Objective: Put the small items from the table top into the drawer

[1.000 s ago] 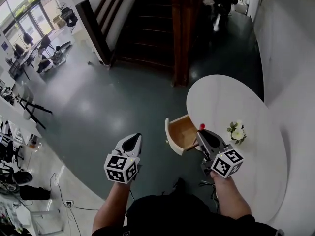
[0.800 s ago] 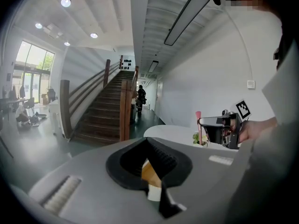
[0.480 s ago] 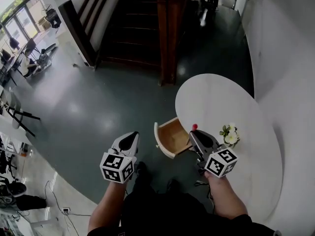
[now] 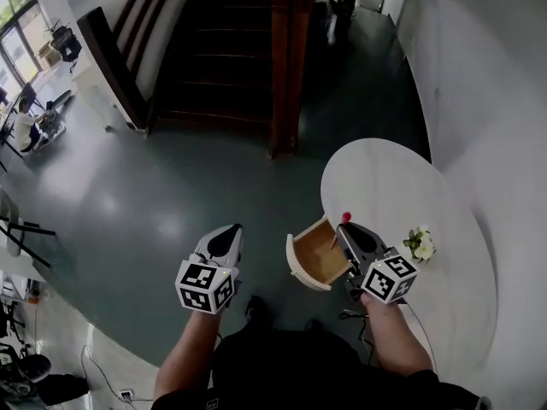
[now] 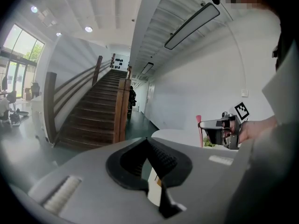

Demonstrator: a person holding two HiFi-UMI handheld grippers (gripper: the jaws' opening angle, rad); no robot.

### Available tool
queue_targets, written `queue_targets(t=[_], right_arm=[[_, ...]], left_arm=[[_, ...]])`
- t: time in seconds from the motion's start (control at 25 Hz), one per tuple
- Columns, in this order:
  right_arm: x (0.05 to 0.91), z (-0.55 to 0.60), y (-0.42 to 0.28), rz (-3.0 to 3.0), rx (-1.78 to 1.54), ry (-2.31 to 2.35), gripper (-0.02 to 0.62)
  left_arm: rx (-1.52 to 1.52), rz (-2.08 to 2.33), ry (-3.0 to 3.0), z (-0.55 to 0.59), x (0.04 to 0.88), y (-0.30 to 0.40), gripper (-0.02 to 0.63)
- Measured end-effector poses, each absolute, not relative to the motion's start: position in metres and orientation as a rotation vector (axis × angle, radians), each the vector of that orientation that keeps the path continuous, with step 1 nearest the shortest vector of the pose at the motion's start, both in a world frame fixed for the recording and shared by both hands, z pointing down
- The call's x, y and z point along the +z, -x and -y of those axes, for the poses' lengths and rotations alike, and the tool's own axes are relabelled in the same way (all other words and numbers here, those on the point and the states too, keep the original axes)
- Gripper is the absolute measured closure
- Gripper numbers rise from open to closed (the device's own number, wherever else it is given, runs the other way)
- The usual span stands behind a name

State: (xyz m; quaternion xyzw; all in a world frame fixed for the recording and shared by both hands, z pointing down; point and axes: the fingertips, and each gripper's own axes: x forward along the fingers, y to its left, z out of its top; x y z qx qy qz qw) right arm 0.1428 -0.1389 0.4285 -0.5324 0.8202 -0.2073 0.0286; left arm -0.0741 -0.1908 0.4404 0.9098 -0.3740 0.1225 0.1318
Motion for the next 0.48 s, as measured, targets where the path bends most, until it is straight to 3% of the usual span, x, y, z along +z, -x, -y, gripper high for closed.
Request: queue_targets(t=[0.28, 0.48], right_arm=[[0.421, 0.178, -0.088, -2.455, -0.621, 1.802, 0.541], [0.43, 0.184, -0.076, -2.411, -0.653, 1.903, 0.541]], left_arm=[[0.366, 0.92, -2.694, 0.244, 0.449, 0.12, 0.609], [0.375, 0.781, -2.713, 0.266, 0.464, 0.111, 0.609]])
